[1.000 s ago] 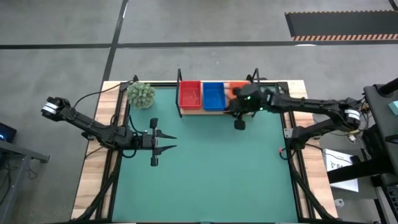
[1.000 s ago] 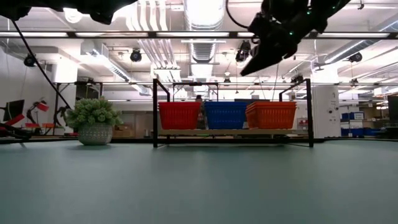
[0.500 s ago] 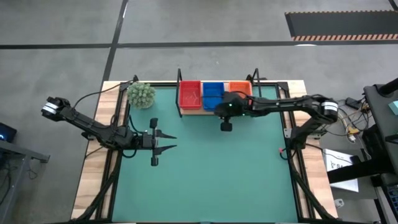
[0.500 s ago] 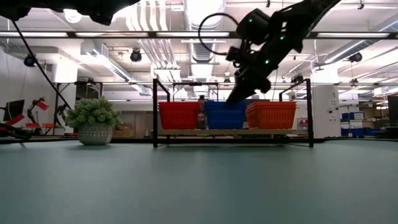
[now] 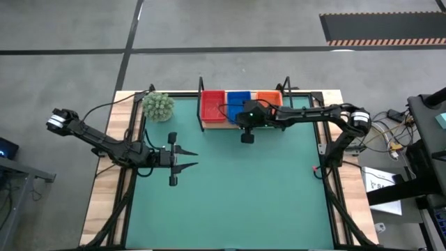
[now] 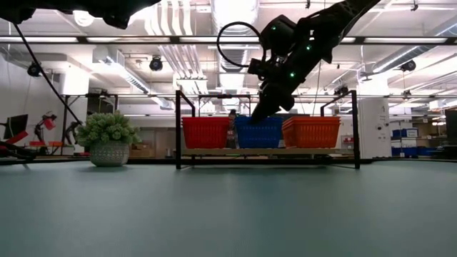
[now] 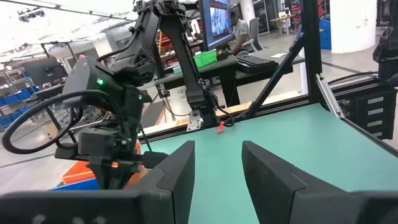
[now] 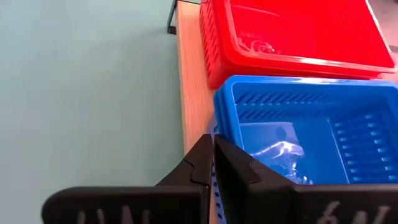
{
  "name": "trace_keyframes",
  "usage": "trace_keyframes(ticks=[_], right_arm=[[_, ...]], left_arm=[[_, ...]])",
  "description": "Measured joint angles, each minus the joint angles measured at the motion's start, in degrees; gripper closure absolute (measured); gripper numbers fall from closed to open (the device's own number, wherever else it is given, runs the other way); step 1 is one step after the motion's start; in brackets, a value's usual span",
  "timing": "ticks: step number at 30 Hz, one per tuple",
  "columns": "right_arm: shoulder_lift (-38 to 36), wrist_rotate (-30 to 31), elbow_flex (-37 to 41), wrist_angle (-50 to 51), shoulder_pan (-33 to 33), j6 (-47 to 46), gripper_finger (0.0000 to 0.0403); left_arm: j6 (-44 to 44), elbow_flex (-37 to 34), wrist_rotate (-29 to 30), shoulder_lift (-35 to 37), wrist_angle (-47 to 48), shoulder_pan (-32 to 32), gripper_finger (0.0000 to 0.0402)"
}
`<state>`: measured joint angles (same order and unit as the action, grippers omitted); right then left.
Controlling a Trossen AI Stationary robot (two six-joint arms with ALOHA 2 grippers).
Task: Stack baskets on shelf by color
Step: Adjust the blue bins on the shelf, then return to home position
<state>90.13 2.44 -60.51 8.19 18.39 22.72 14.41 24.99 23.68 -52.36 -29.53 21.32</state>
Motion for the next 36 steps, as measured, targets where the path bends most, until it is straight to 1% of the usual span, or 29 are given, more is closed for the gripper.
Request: trace_keyframes(ticks=[2, 6, 8, 10, 11, 12, 15, 18, 20, 21, 23, 26, 28, 29, 31, 33, 36], right_arm=[[0.00, 0.68, -0.12, 0.04, 0.02, 0.32, 0.0394], [-0.03, 0.07, -0.13, 0.05, 0.13, 0.75, 0.0394], [-0.48, -3.12, 0.11, 0.02, 0.03, -0.44, 0.0394], [-1.97, -9.86, 1.69, -0.71, -0.79, -1.14, 0.0394], [-3.02, -11.96, 3.34, -2.39, -1.87, -1.70, 0.0394], [-4.14, -12.53, 5.52, -5.43, -3.53, -2.24, 0.0394], [-8.23, -11.77, 14.37, -18.89, -9.45, -3.39, 0.0394], [-12.77, -7.29, 24.02, -33.10, -14.12, -3.25, 0.0394], [-16.54, -4.20, 30.10, -40.32, -15.78, -1.97, 0.0394], [-18.59, -3.72, 32.77, -43.04, -16.24, -1.16, 0.0394], [-23.66, -3.59, 37.32, -46.23, -16.44, -1.01, 0.0394], [-31.22, -2.61, 41.90, -46.24, -15.64, -1.71, 0.0394], [-35.90, -2.37, 43.64, -44.56, -14.56, -1.55, 0.0394], [-38.49, -2.40, 44.36, -43.39, -13.90, -0.96, 0.0394], [-43.30, -2.95, 45.28, -40.53, -12.63, 0.15, 0.0394], [-48.26, -4.10, 46.14, -37.13, -11.00, 1.21, 0.0394], [-54.70, -6.30, 47.56, -33.92, -8.77, 1.92, 0.0394]], left_arm=[[0.00, 0.00, 0.00, 0.00, 0.01, 0.00, 0.0284], [0.00, -0.07, 0.00, 0.00, 0.01, 0.00, 0.0284], [0.00, -0.07, 0.60, 0.00, 0.03, 0.01, 0.0284], [0.03, -0.26, 0.68, 0.10, 0.15, 0.00, 0.0284], [0.30, -0.61, 0.68, 0.45, 1.12, 0.01, 0.0284], [0.79, -1.02, 0.71, 0.83, 2.51, 0.04, 0.0284], [0.90, -2.65, 0.70, 1.94, 6.44, 0.04, 0.0284], [0.83, -5.34, 0.32, 3.46, 6.07, 0.04, 0.0284], [-0.16, -7.39, 0.09, 5.45, 6.08, 0.02, 0.0284], [-0.76, -8.45, 0.08, 6.63, 6.15, -0.03, 0.0287], [-2.17, -10.39, 0.58, 9.63, 5.94, -0.48, 0.0297], [-4.07, -12.68, 6.44, 14.19, 6.04, -2.68, 0.0322], [-2.82, -13.56, 7.88, 17.21, 6.17, -5.79, 0.0343], [-1.68, -13.77, 6.82, 18.84, 6.43, -7.54, 0.0354], [-0.52, -13.78, 1.86, 22.43, 9.29, -11.81, 0.0377], [-1.91, -13.55, -5.04, 26.15, 14.65, -16.97, 0.0394], [-6.27, -14.04, -16.13, 30.38, 20.10, -25.13, 0.0398]])
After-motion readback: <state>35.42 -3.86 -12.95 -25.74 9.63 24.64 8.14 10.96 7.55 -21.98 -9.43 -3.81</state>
